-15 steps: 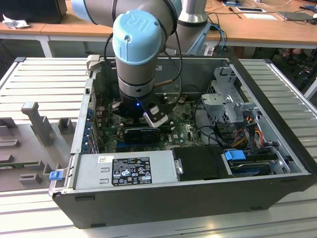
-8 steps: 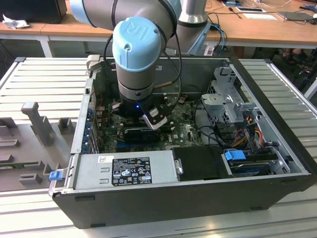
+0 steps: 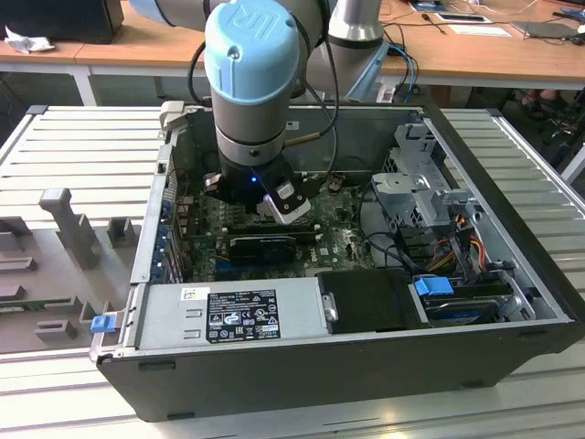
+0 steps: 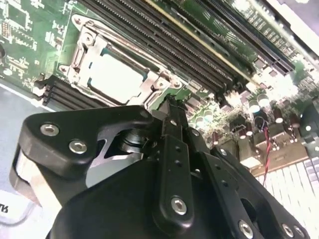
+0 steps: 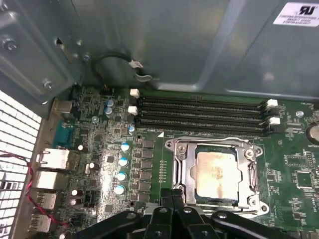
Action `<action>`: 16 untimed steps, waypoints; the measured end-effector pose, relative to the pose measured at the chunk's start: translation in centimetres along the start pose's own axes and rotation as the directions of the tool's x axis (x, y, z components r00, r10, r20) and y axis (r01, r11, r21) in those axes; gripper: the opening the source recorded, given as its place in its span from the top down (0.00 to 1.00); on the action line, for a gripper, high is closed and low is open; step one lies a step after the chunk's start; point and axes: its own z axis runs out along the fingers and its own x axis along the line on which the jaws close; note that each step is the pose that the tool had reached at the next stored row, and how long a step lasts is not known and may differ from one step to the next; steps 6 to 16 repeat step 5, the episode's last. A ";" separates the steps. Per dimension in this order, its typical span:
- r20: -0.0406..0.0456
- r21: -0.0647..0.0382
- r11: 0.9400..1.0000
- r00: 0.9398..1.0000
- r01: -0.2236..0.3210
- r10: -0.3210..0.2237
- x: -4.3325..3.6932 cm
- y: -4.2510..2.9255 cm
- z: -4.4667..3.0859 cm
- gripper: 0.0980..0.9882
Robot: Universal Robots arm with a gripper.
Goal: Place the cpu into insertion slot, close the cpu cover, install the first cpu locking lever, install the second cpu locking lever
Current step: 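Install the second cpu locking lever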
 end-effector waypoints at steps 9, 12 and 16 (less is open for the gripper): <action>0.000 0.000 1.000 1.000 0.000 0.000 -0.01 0.11 -0.31 0.99; 0.000 0.000 1.000 1.000 0.000 0.000 -0.01 0.11 -0.31 0.99; 0.000 0.000 1.000 1.000 0.000 0.000 -0.01 0.11 -0.31 0.99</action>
